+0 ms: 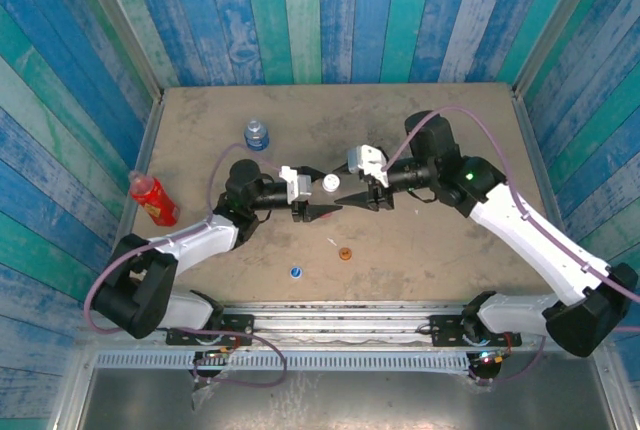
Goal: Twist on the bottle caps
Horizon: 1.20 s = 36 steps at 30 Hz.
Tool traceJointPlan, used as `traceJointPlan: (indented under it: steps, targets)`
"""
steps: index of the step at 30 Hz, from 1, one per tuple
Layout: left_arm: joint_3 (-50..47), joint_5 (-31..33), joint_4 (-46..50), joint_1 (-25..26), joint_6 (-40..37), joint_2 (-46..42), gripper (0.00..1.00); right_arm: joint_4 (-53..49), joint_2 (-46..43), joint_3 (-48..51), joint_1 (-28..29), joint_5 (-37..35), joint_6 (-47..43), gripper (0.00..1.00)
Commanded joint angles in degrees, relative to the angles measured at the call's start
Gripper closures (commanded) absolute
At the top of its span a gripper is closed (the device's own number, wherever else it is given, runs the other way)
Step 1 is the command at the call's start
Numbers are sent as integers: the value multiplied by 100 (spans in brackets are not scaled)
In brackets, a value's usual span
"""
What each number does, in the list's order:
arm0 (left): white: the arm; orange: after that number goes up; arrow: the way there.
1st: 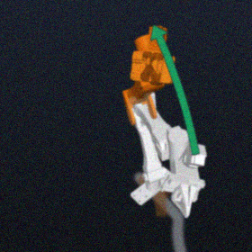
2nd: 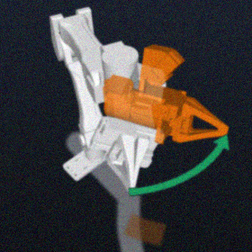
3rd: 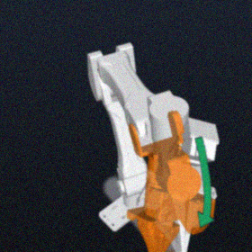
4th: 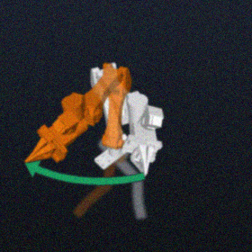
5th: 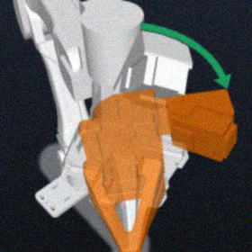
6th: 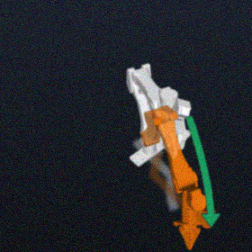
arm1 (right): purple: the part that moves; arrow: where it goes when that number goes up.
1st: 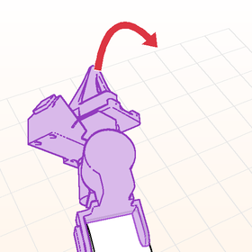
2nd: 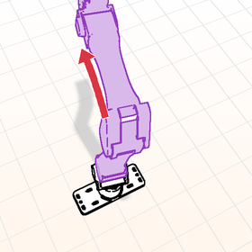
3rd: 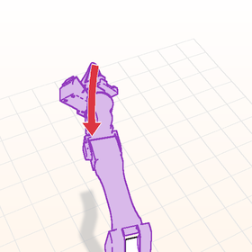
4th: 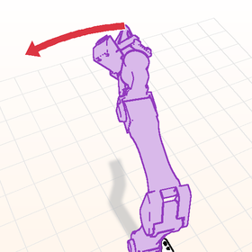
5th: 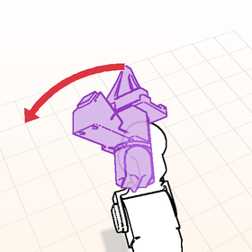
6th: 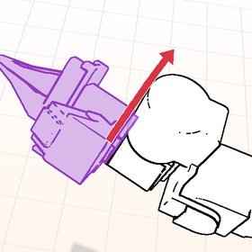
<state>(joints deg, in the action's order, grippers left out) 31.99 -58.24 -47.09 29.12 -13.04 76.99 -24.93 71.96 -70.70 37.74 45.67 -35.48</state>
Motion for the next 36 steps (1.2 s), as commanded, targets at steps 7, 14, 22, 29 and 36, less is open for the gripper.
traceJointPlan:
  steps: [7,14,22,29,36]
  targets:
    - [185,-267,165,6,-129,36,38,223,203,-221,-20,598,109,57]
    - [212,-22,10,6,84,53,38,310,232,-157,-21,-7,518,84]
    - [-8,2490,-1158,40,671,80,40,1848,-13,603,142,-2681,3556,99]
    - [97,5152,-1965,550,99,494,41,1607,7,715,862,-6072,6134,99]
    - [284,5898,-2008,920,-254,790,42,1468,108,478,1013,-6209,5981,84]
